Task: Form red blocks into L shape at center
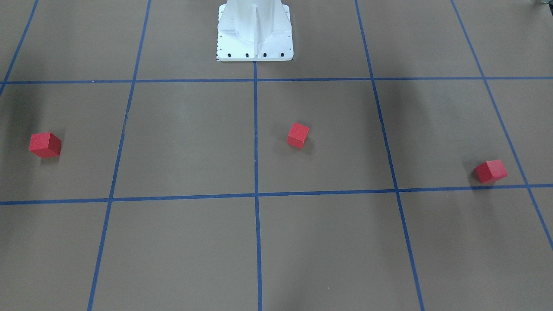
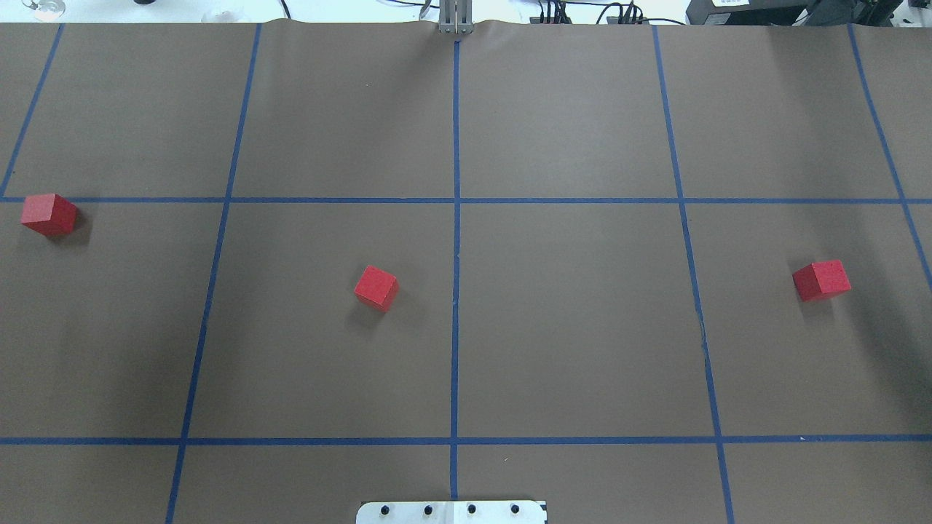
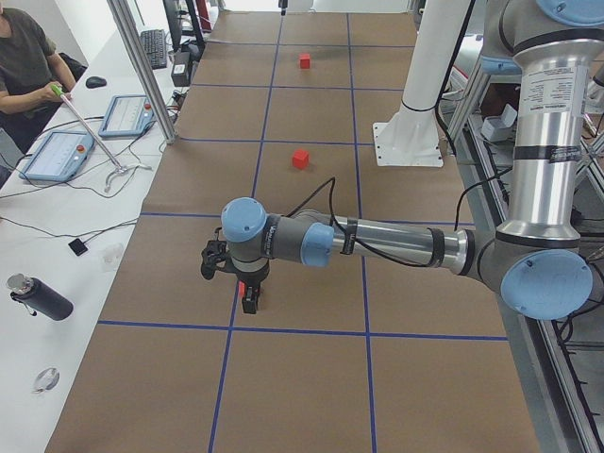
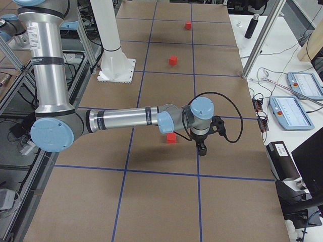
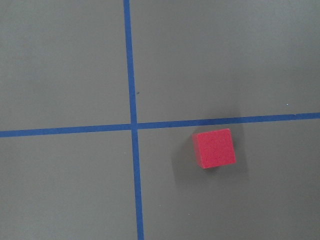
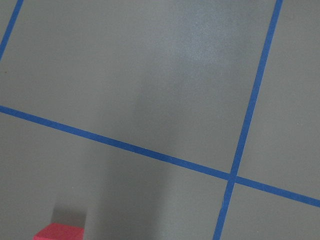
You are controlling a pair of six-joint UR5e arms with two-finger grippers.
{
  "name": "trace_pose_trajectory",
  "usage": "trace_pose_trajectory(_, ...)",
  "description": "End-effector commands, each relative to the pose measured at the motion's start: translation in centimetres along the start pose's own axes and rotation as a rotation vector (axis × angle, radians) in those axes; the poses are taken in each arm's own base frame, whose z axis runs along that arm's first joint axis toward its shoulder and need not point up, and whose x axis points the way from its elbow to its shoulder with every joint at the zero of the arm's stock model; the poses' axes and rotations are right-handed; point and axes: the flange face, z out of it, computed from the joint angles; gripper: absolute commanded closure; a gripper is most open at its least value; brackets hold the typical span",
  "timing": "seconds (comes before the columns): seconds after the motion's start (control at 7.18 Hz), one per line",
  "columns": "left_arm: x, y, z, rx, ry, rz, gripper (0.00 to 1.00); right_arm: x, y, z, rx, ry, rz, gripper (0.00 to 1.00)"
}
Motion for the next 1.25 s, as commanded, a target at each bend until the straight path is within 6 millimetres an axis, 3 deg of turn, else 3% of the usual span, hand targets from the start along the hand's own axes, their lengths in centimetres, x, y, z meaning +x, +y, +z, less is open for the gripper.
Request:
trace_pose_trajectory(0.0,-0.4,0.5,-0.3,0.007,0.005,-0.004,0.0,1.0,1.6,-0.3,-0.041,0.009,0.06,0.0)
trace_pose_trajectory(0.84,0.6,1.1,-0.8,0.018,0.007,0.019,0.0,0.5,3.9,-0.2,-0.046,-0.025,0.06,0.0)
trace_pose_trajectory(0.97,0.5,1.5,-0.6,0.014,0.009,0.014,0.0,0.4,5.3,0.1,-0.025,-0.053,0.039,0.0)
trace_pose_trajectory(1.11,0.4,1.6,-0.6,0.012,0.008,0.011,0.0,-1.5,5.0,1.5,0.005,-0.068,-0.045,0.0)
